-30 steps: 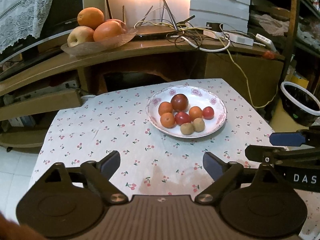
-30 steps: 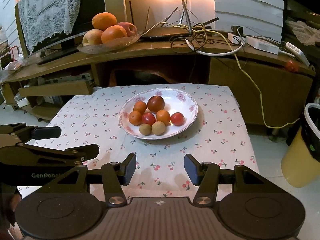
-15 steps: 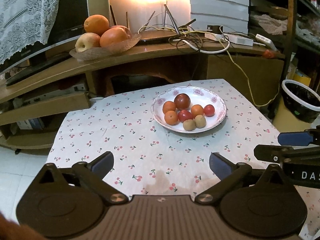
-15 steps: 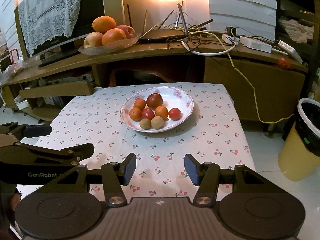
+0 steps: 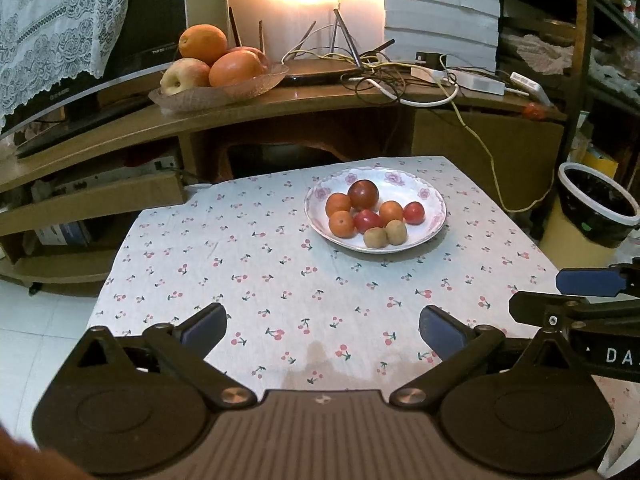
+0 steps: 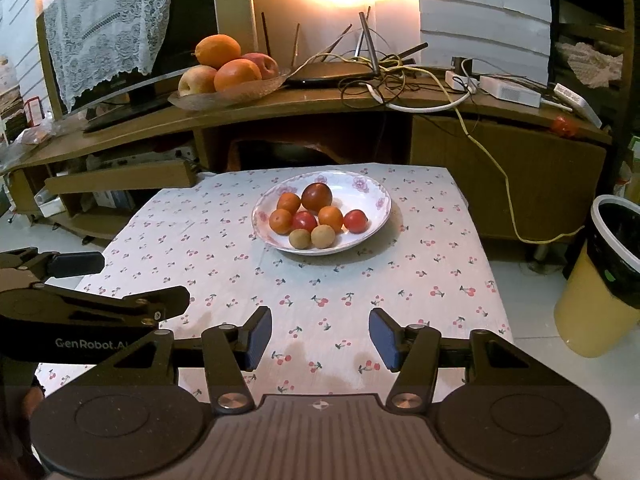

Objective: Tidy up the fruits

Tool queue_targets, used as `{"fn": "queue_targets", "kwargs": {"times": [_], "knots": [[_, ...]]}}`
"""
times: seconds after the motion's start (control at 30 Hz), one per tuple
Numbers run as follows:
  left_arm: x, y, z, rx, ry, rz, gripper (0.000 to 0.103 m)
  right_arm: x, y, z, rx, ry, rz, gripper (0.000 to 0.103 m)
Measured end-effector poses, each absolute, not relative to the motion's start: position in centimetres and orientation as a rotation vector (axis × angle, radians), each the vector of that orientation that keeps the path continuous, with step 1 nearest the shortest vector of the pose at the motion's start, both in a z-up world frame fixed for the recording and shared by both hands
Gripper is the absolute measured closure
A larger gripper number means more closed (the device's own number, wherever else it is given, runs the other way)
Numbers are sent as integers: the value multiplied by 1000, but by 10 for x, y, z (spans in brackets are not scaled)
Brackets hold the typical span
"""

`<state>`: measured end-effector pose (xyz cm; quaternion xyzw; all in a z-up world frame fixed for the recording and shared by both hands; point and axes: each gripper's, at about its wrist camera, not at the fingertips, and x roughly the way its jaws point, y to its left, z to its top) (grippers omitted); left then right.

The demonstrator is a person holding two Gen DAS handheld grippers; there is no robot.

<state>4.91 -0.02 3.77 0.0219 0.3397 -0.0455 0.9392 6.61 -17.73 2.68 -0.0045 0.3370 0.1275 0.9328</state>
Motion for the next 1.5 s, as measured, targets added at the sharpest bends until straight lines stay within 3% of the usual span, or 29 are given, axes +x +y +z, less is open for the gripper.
{"fn": "queue_targets", "kwargs": {"times": [1.5], "knots": [[0, -4, 22, 39, 786, -115, 0, 8, -171, 17, -18, 718, 262, 42]]}}
